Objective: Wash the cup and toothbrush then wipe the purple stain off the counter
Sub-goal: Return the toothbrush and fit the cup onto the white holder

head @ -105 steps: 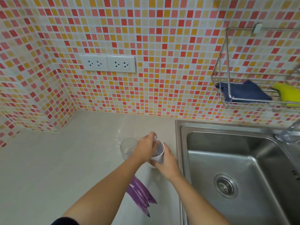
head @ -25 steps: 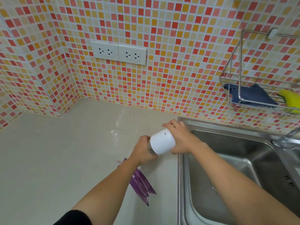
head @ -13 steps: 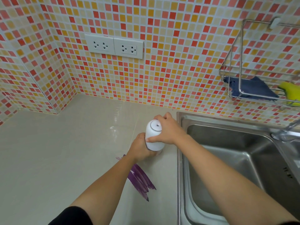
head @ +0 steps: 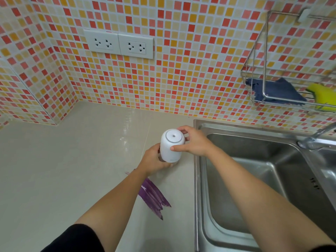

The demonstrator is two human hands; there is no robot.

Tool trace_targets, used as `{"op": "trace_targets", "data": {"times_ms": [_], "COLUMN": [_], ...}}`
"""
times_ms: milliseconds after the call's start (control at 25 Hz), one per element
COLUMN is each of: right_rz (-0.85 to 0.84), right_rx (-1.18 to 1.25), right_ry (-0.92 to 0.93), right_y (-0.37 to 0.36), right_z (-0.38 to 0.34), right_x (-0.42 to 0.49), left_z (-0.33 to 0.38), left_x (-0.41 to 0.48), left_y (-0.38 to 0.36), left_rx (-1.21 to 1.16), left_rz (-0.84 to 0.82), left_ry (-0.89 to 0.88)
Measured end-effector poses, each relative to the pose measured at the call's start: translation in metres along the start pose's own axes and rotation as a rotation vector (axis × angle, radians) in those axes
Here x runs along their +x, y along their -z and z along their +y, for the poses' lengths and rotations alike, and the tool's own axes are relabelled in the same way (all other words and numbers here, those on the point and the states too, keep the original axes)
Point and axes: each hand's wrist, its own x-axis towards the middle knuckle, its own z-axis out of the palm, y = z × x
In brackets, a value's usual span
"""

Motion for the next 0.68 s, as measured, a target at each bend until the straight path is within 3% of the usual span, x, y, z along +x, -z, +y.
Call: {"op": "trace_targets", "data": {"times_ms": [280,680], "right_rz": [0.115,0.102], "right_rx": [0.093,0.145], "right_ry": [-0.052,-0.095], "right_y": [-0.017,-0.032], "right_z": [0.015,0.029], "right_x": [0.0,-0.001], "left_z": [-0.005,-0.014], "left_x": [-0.001,0.004], "left_y": [-0.003,0.002], "left_rx": [0.0,0.2], "left_rz": [0.031,-0.051], "left_ry": [-0.012,0.025]}}
